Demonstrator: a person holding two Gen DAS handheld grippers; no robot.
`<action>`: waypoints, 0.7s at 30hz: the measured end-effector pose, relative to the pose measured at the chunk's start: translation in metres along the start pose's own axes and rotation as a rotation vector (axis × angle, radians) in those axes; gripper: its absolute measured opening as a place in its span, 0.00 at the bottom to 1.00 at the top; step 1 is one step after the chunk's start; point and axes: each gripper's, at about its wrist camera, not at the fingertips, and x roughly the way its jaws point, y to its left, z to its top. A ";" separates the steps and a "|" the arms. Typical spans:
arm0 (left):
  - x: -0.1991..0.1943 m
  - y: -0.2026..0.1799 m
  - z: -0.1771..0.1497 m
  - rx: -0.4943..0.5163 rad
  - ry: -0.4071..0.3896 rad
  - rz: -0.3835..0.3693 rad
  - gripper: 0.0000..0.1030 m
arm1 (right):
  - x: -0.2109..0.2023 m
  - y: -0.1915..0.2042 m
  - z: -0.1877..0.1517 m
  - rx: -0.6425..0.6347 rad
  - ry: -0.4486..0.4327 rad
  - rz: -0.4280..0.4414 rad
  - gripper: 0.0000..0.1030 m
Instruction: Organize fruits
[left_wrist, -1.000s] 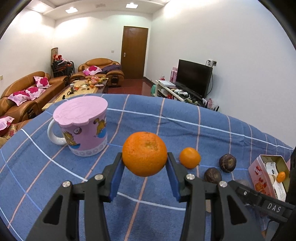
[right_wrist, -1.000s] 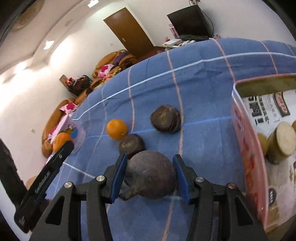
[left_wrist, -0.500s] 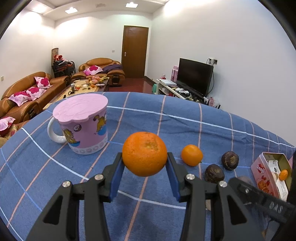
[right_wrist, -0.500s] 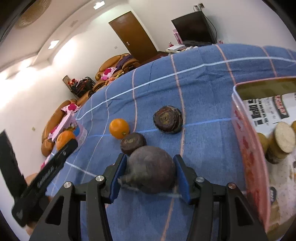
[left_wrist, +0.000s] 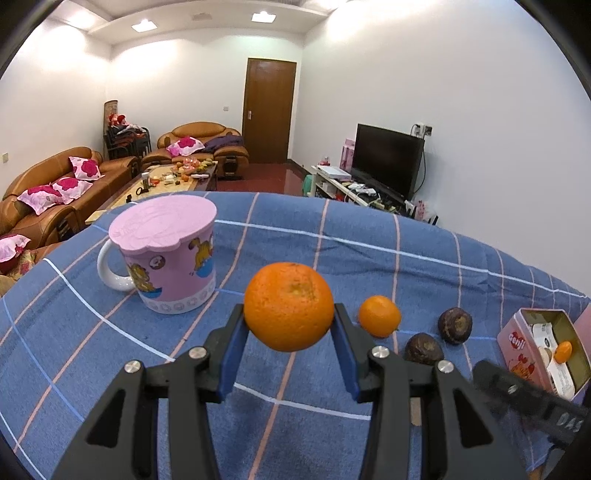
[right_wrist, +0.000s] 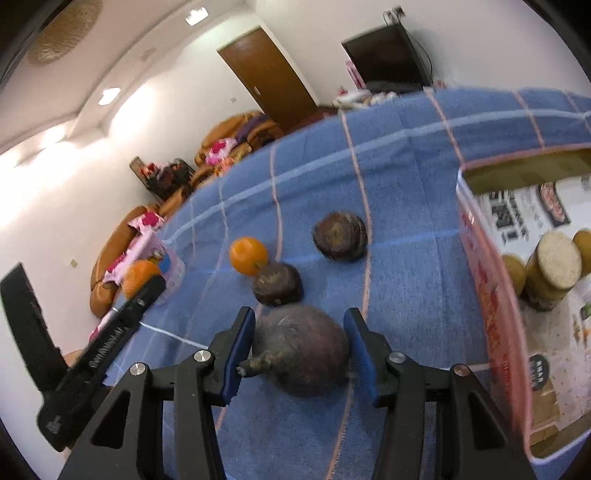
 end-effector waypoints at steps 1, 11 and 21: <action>-0.001 0.000 0.000 -0.005 -0.006 -0.005 0.45 | -0.007 0.004 0.001 -0.019 -0.034 -0.008 0.42; -0.008 -0.003 -0.003 0.009 -0.030 -0.019 0.45 | -0.025 0.009 0.000 -0.067 -0.051 0.041 0.11; -0.004 0.010 0.003 -0.017 -0.033 0.046 0.45 | -0.022 0.034 -0.030 -0.204 0.051 0.061 0.74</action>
